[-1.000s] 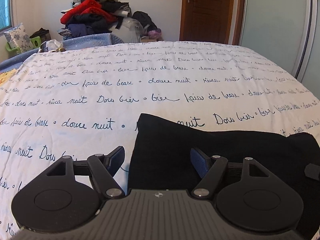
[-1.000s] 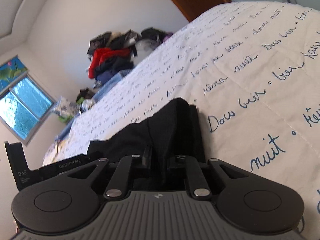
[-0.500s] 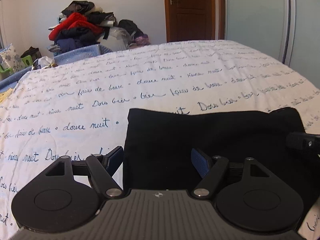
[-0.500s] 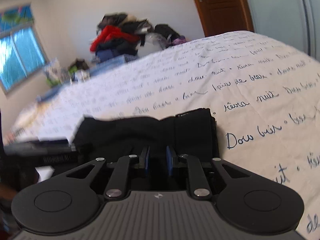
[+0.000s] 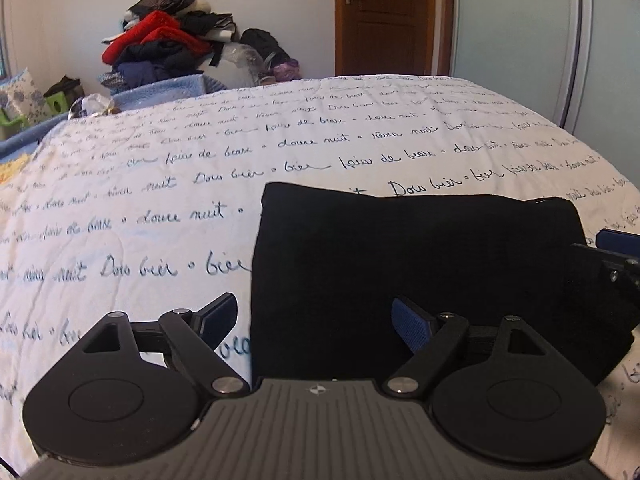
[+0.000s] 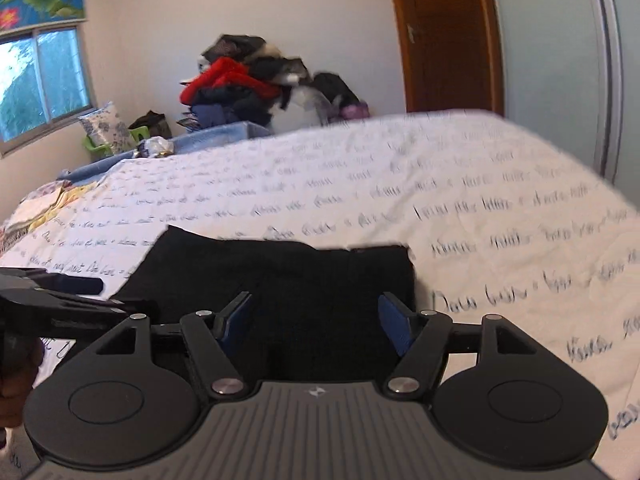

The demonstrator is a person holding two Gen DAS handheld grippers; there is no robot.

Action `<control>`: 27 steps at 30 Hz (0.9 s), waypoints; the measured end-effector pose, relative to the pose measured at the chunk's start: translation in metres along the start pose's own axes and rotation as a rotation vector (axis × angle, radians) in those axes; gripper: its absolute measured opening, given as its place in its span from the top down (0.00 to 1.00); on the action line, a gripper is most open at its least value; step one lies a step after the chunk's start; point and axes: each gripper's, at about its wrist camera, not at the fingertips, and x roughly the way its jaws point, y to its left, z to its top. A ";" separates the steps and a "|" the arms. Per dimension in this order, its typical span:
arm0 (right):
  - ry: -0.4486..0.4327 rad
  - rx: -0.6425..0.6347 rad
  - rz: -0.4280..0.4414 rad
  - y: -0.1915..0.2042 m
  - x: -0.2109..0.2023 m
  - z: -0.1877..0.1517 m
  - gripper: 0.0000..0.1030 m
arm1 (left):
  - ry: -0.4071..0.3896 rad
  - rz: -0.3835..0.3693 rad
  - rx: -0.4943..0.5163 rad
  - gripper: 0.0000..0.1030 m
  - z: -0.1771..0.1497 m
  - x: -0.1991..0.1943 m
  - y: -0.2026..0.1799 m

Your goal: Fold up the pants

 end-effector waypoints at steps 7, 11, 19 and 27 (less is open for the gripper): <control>0.098 -0.138 -0.052 0.020 0.020 -0.008 0.34 | 0.004 0.025 0.016 0.13 -0.006 -0.005 -0.014; 0.074 -0.094 -0.032 0.013 0.013 -0.007 0.33 | 0.007 0.024 0.020 0.12 -0.006 -0.005 -0.014; 0.065 -0.031 -0.037 -0.004 0.008 -0.003 0.33 | -0.003 0.032 0.033 0.10 -0.005 -0.007 -0.017; 0.050 -0.073 0.011 0.013 -0.002 -0.005 0.33 | -0.002 0.043 0.023 0.08 -0.007 -0.007 -0.019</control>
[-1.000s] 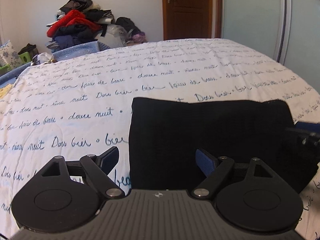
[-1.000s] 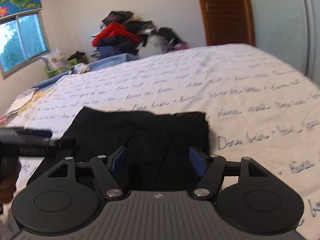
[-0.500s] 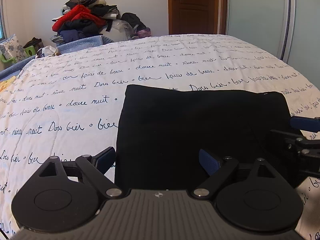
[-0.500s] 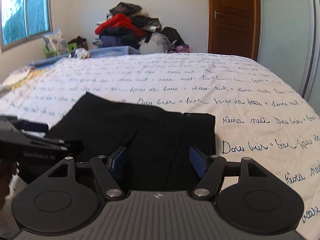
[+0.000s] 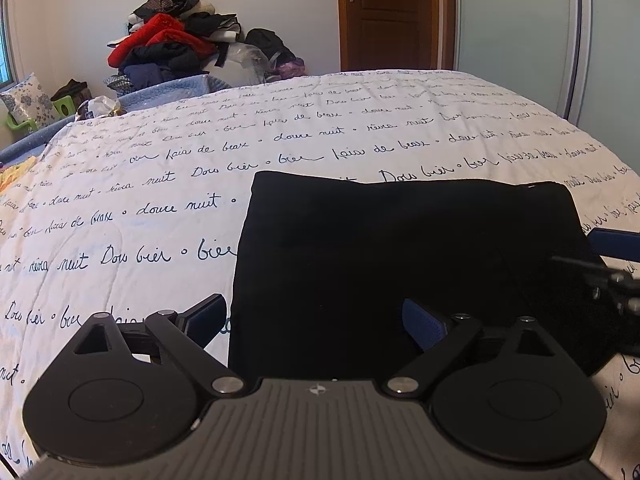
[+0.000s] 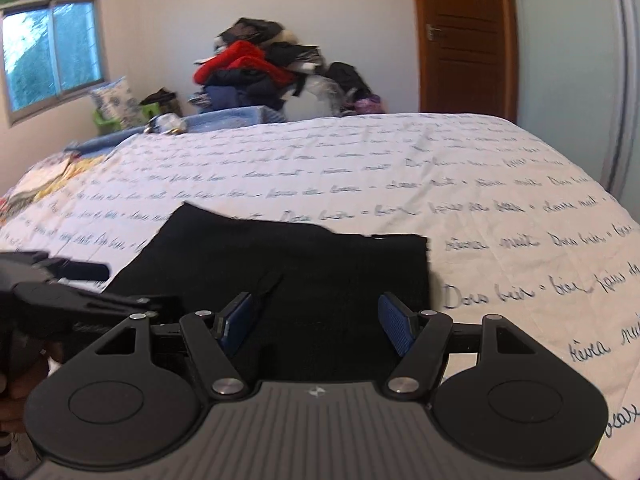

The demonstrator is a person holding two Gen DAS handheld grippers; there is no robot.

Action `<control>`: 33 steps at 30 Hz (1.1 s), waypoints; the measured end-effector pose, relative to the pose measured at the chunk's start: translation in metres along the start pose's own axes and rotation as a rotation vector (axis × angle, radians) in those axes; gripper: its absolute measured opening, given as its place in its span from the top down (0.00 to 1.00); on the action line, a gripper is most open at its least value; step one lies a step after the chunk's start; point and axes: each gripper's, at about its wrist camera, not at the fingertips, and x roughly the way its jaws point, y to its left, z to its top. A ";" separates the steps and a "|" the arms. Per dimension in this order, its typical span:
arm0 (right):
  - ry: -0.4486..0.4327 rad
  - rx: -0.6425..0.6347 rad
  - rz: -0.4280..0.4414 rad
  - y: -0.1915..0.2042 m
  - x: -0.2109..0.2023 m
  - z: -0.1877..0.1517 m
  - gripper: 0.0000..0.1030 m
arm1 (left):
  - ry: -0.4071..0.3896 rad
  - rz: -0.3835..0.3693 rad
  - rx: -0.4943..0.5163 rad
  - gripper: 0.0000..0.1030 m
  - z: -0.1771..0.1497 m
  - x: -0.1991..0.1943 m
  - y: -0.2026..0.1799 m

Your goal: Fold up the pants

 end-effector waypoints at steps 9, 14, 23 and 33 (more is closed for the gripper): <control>0.022 -0.026 -0.011 0.004 0.001 -0.007 0.31 | -0.008 -0.001 0.008 0.07 -0.002 -0.002 0.001; 0.016 0.059 -0.016 -0.023 -0.001 -0.008 0.31 | -0.046 -0.012 0.068 0.07 0.001 -0.004 0.013; 0.091 0.320 0.119 -0.088 0.020 -0.015 0.30 | 0.097 -0.251 -0.160 0.09 0.008 0.025 0.094; 0.116 0.435 0.357 -0.112 0.038 -0.020 0.28 | 0.135 -0.502 -0.278 0.03 -0.002 0.046 0.111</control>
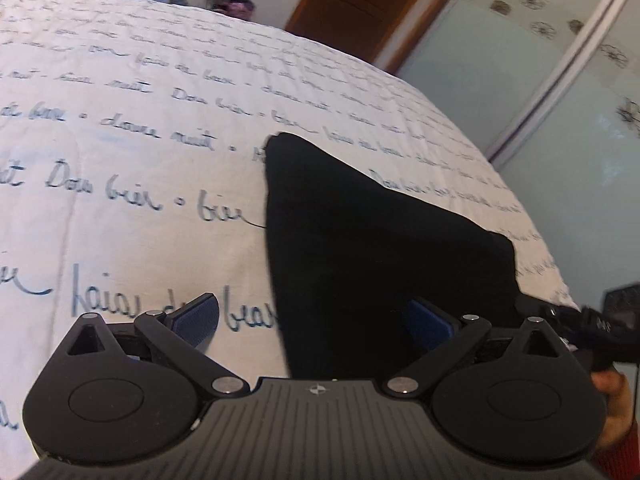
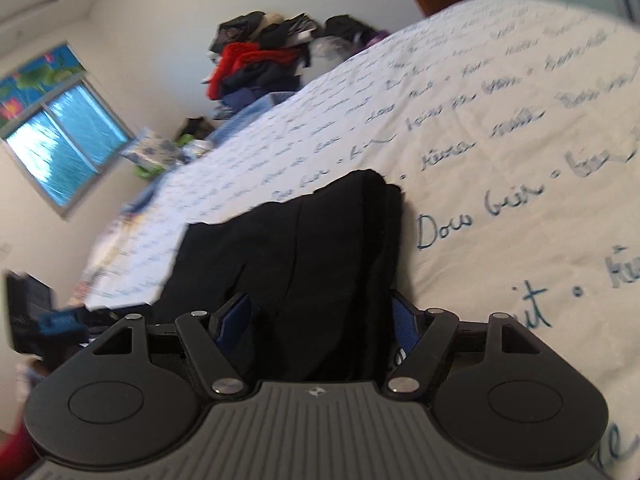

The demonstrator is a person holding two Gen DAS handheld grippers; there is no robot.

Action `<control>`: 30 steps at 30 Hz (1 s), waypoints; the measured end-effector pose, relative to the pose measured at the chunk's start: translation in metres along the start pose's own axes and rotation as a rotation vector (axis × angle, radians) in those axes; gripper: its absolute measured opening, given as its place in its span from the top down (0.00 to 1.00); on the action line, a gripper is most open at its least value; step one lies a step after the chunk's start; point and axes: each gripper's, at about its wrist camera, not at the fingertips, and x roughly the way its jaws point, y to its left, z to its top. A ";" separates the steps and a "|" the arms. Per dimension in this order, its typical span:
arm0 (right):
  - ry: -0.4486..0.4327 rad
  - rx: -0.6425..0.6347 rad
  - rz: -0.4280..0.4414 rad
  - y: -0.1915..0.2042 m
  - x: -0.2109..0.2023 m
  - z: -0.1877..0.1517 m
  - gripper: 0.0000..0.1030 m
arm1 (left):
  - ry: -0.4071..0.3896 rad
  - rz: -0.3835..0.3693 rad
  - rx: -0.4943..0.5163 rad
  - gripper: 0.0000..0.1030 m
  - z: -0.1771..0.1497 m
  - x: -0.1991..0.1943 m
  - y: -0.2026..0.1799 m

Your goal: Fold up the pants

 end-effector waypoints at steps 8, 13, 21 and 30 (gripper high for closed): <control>0.126 0.060 0.233 -0.026 0.016 0.023 0.28 | 0.031 -0.242 -0.033 0.02 0.000 0.018 0.002; 0.161 0.126 0.374 -0.035 0.035 0.035 0.28 | 0.041 -0.355 -0.159 0.04 0.005 0.035 0.011; 0.138 0.027 0.333 -0.023 0.040 0.030 0.31 | 0.029 -0.251 -0.159 0.46 0.004 0.035 0.009; 0.084 -0.043 0.121 -0.001 0.036 0.016 0.63 | 0.008 -0.204 -0.155 0.71 0.002 0.025 0.017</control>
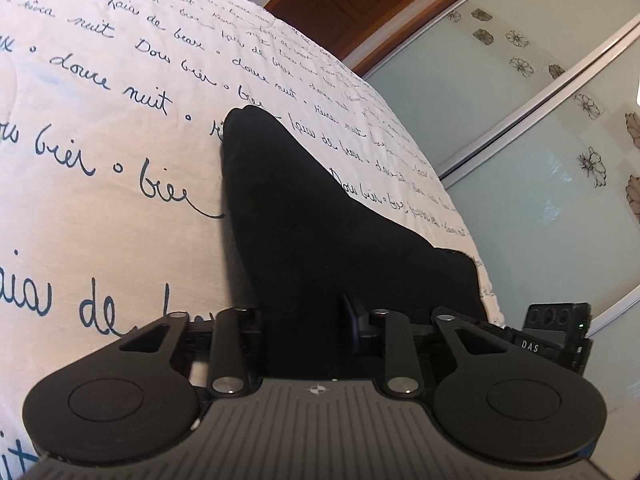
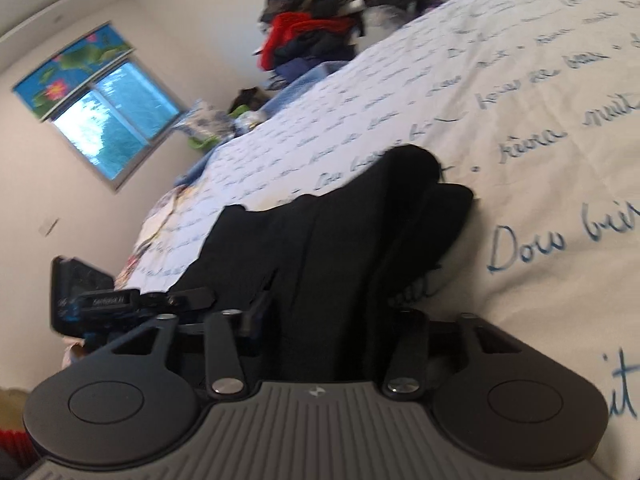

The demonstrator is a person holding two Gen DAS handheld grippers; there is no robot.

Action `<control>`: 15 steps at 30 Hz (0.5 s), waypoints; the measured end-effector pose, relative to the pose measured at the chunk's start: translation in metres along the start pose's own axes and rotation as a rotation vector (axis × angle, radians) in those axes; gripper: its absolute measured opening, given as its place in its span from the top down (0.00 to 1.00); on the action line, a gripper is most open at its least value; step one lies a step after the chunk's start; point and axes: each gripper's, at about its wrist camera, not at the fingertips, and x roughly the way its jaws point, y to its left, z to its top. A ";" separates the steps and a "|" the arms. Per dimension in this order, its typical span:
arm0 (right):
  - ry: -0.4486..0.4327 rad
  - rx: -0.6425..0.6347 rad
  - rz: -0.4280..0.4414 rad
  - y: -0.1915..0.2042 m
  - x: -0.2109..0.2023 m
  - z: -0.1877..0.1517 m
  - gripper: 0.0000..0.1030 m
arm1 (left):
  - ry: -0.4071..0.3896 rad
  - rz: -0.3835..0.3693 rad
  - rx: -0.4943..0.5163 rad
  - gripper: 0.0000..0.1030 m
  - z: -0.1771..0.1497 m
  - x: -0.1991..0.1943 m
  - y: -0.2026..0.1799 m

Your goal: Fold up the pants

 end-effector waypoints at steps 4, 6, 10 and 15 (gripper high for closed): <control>-0.039 -0.027 -0.058 0.014 -0.003 -0.006 0.70 | -0.025 0.031 0.040 0.77 -0.003 -0.003 -0.009; -0.054 -0.052 -0.088 0.024 -0.004 -0.008 0.71 | -0.047 0.066 0.088 0.79 -0.006 -0.006 -0.018; -0.075 -0.095 -0.113 0.043 -0.005 -0.008 0.72 | -0.091 0.138 0.215 0.80 -0.014 -0.013 -0.040; -0.104 -0.120 -0.128 0.060 -0.007 -0.006 0.73 | -0.151 0.189 0.320 0.81 -0.022 -0.024 -0.061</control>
